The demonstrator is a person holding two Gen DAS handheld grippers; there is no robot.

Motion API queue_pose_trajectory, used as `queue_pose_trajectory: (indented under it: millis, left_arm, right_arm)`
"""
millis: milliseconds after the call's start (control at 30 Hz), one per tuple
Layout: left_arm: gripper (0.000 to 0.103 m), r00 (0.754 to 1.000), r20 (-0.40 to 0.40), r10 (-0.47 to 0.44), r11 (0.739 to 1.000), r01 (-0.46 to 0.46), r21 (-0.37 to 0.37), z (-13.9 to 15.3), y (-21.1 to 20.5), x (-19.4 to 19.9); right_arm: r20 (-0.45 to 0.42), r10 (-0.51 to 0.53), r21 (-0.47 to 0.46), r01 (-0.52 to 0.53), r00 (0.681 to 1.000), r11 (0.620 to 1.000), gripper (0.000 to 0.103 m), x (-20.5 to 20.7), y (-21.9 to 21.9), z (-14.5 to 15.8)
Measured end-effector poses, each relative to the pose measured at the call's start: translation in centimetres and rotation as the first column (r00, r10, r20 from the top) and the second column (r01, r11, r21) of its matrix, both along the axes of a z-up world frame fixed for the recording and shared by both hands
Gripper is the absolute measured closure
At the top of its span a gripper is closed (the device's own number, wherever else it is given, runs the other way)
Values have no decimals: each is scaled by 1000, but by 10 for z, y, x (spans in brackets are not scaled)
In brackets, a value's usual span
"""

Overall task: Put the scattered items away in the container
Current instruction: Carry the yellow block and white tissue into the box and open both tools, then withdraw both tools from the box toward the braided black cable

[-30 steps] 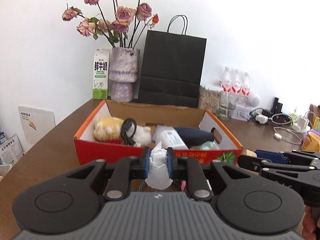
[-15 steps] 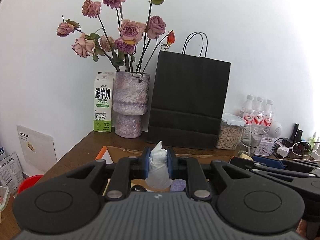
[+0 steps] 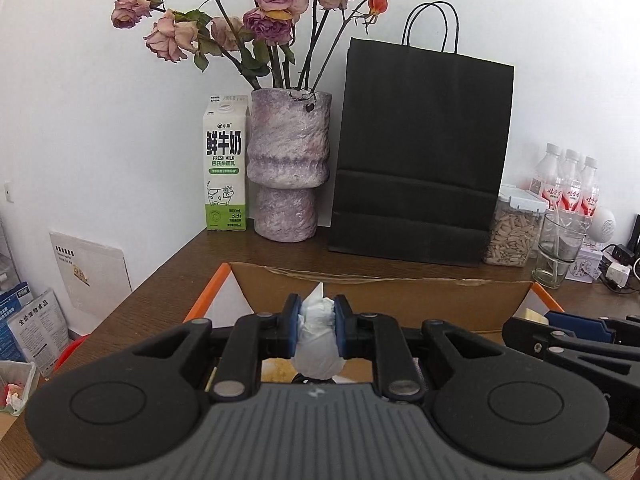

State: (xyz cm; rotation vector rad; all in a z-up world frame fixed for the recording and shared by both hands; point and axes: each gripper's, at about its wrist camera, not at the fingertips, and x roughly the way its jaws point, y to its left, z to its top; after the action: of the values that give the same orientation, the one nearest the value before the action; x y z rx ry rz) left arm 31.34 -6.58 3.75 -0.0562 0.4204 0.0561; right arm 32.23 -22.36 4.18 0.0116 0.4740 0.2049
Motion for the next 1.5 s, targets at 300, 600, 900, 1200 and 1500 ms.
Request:
queue_pose_trajectory:
  millis: [300, 600, 900, 1200, 1500]
  left_arm:
    - [0, 985, 162, 63, 993, -79, 90, 22, -3, -20]
    - [0, 987, 148, 59, 993, -74, 96, 25, -6, -20]
    - [0, 985, 151, 83, 991, -97, 87, 23, -4, -21]
    - [0, 982, 171, 76, 996, -84, 36, 16, 2, -42]
    - [0, 982, 185, 25, 999, -29, 20, -3, 13, -97]
  right_arm:
    - [35, 35, -53, -33, 999, 998, 0, -11, 1, 13]
    - [44, 49, -87, -45, 998, 995, 0, -19, 8, 21]
    - [44, 29, -88, -25, 999, 996, 0, -20, 5, 22]
    - [52, 3, -113, 3, 999, 994, 0, -34, 8, 20]
    - [102, -43, -79, 51, 994, 996, 0, -93, -2, -3]
